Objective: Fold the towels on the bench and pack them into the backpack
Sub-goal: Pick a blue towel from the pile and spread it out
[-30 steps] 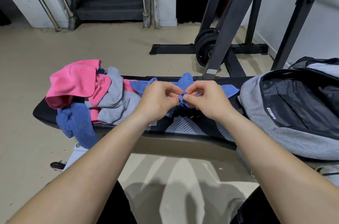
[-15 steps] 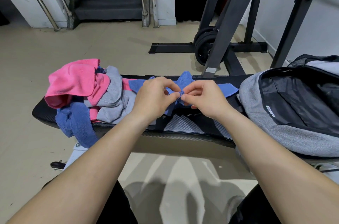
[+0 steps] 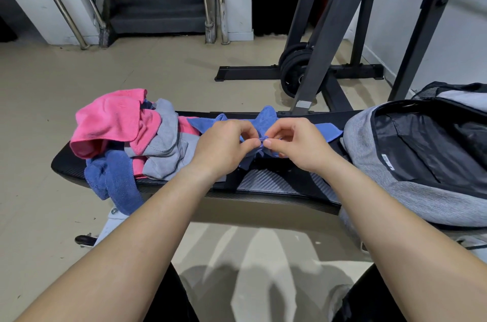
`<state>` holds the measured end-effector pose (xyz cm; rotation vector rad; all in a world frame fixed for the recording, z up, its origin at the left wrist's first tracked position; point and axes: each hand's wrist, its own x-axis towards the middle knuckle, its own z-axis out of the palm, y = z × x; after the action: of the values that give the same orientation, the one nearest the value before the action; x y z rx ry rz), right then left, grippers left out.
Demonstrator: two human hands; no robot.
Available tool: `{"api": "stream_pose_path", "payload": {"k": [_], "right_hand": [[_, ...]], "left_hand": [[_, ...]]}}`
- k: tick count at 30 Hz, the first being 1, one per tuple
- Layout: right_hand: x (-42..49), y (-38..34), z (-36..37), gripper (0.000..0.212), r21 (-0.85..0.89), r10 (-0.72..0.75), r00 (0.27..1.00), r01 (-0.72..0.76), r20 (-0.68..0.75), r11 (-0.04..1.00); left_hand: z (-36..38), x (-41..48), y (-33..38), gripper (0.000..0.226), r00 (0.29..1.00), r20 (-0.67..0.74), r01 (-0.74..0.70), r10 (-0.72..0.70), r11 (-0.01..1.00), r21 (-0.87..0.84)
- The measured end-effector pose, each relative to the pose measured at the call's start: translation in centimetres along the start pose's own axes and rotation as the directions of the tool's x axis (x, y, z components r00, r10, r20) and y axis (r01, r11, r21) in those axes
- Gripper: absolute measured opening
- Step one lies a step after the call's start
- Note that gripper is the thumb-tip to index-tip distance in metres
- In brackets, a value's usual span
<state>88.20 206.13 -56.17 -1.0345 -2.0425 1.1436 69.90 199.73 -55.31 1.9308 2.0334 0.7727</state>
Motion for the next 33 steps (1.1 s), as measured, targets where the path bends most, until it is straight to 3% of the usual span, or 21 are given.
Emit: {"api": "stream_pose_path", "payload": {"k": [5,10,14,17,21,23,25,27,30,33], "right_hand": [[0.0,-0.7,-1.1,0.012,-0.058,-0.030,0.996,0.025,-0.081,0.998],[1.6,-4.3,-4.0,0.011,-0.223,-0.097,0.992,0.076,-0.083,0.972],[3.5,-7.8,-5.9,0.012,-0.428,-0.219,0.962,0.131,-0.161,0.894],[4.3,-9.3,-6.7,0.010,-0.454,-0.256,0.945,0.142,-0.202,0.880],[4.2,-10.3,-6.7,0.015,-0.473,-0.226,0.973,0.184,-0.034,0.862],[4.0,-10.7,-6.7,0.013,-0.474,-0.206,0.978,0.192,0.021,0.859],[3.8,-11.0,-6.7,0.013,-0.470,-0.211,0.976,0.207,0.045,0.858],[3.7,-11.2,-7.0,0.013,-0.466,-0.215,0.975,0.218,0.062,0.858],[3.6,-11.3,-7.7,0.012,-0.457,-0.225,0.972,0.229,0.063,0.859],[3.4,-11.3,-8.7,0.011,-0.449,-0.230,0.972,0.224,0.042,0.865]], "left_hand": [[-0.6,-0.2,-0.9,0.009,0.999,0.040,-0.017,0.009,0.979,0.202],[-1.1,-0.2,-1.6,0.018,0.998,0.069,-0.011,-0.003,0.980,0.197],[-1.7,-0.5,-2.0,0.020,0.999,0.033,0.018,-0.025,0.981,0.192],[-2.3,-0.8,-1.9,0.016,0.998,-0.017,0.070,-0.068,0.978,0.198],[-2.8,-0.4,-2.0,0.009,0.983,-0.104,0.144,-0.149,0.988,-0.058],[-2.6,0.2,-2.1,0.022,0.974,-0.184,0.109,-0.135,0.984,-0.144],[-2.4,0.8,-2.5,0.038,0.967,-0.234,0.071,-0.098,0.990,-0.123],[-2.1,1.6,-3.2,0.045,0.981,-0.182,0.058,-0.071,0.996,-0.075],[-1.2,2.4,-4.4,0.031,0.997,-0.058,0.050,-0.053,0.997,-0.052],[-0.8,2.8,-4.9,0.006,0.988,-0.039,0.146,-0.152,0.981,-0.127]]}}
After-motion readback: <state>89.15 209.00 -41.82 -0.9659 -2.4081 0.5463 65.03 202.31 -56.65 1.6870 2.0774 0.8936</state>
